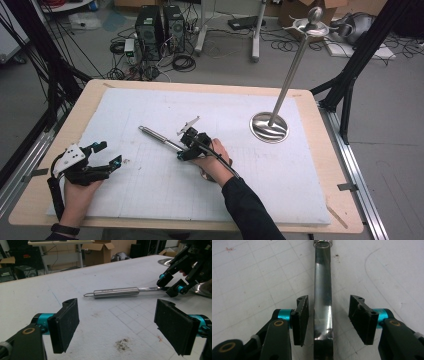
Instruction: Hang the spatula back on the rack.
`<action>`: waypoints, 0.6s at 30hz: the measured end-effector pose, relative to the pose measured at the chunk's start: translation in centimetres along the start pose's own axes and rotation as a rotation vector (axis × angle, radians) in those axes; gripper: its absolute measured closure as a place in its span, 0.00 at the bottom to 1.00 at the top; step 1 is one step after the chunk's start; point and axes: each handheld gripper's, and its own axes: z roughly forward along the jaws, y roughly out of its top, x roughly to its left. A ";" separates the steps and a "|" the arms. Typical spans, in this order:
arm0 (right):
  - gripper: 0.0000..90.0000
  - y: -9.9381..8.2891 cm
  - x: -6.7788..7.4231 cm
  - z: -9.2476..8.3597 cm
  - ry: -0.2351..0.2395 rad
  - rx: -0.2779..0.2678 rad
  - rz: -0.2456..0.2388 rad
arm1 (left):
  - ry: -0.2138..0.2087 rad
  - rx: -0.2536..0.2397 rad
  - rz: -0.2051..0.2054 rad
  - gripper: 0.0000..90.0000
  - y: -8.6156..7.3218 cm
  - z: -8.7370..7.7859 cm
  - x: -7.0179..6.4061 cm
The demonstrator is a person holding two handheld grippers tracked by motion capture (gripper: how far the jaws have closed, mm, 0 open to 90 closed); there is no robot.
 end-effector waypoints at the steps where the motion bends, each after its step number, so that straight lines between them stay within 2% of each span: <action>1: 0.56 0.0 0.0 0.0 0.000 0.000 0.000 | 0.000 0.000 0.000 0.23 0.0 0.0 0.0; 7: 0.59 0.3 0.1 0.1 -0.009 0.027 0.010 | 0.002 0.001 0.002 0.23 0.0 0.0 0.0; 11: 0.70 0.6 0.1 -0.1 -0.002 0.044 0.016 | 0.000 0.001 0.001 0.23 0.0 0.0 0.0; 18: 0.82 0.8 0.3 -0.1 0.009 0.065 0.023 | 0.001 0.000 0.000 0.23 0.0 0.0 0.0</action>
